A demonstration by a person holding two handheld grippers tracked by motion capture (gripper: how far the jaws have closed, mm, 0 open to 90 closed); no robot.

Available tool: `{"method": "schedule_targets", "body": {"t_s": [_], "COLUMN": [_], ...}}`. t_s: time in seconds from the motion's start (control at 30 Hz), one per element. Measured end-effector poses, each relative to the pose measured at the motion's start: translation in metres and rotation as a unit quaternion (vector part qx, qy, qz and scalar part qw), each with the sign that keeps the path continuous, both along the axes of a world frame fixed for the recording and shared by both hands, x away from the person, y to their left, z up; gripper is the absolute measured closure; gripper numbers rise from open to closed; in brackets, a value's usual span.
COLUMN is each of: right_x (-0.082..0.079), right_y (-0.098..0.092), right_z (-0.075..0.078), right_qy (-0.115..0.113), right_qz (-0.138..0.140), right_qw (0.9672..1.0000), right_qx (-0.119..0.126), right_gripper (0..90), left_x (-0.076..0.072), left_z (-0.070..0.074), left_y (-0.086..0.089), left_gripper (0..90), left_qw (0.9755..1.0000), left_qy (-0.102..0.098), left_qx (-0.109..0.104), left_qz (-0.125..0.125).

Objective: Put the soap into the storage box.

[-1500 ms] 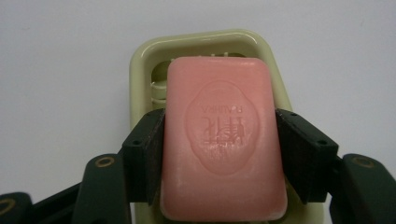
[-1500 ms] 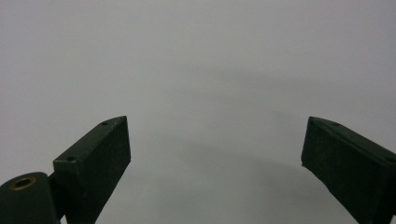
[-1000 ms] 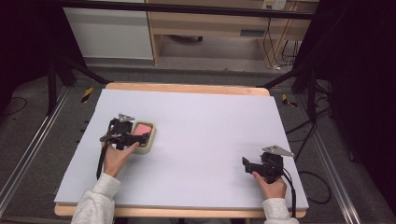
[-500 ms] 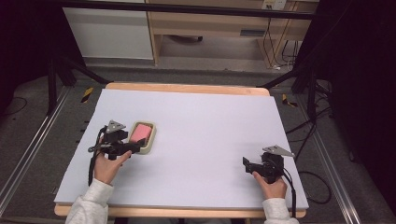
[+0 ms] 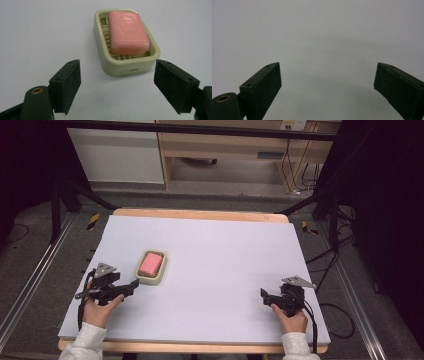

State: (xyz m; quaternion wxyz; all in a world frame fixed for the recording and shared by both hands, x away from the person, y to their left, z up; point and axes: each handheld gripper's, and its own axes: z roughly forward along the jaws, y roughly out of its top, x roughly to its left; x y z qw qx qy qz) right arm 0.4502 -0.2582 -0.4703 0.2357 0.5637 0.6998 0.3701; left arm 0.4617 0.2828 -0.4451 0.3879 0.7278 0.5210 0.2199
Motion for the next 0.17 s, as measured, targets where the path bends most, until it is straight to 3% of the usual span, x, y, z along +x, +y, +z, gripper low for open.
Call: {"method": "schedule_targets", "body": {"t_s": [0.17], "right_x": [-0.0003], "right_y": [-0.0001], "right_z": [0.0002], "right_qy": [0.001], "right_qz": [-0.001], "right_qw": [1.0000], "right_qx": [-0.001], "right_gripper": [7.8], "left_x": [-0.0054], "left_z": [-0.0067], "left_y": [0.0089], "left_gripper": [21.4], "left_qw": [0.9999], "left_qy": [0.001], "left_qx": [0.010], "left_qz": [0.006]}}
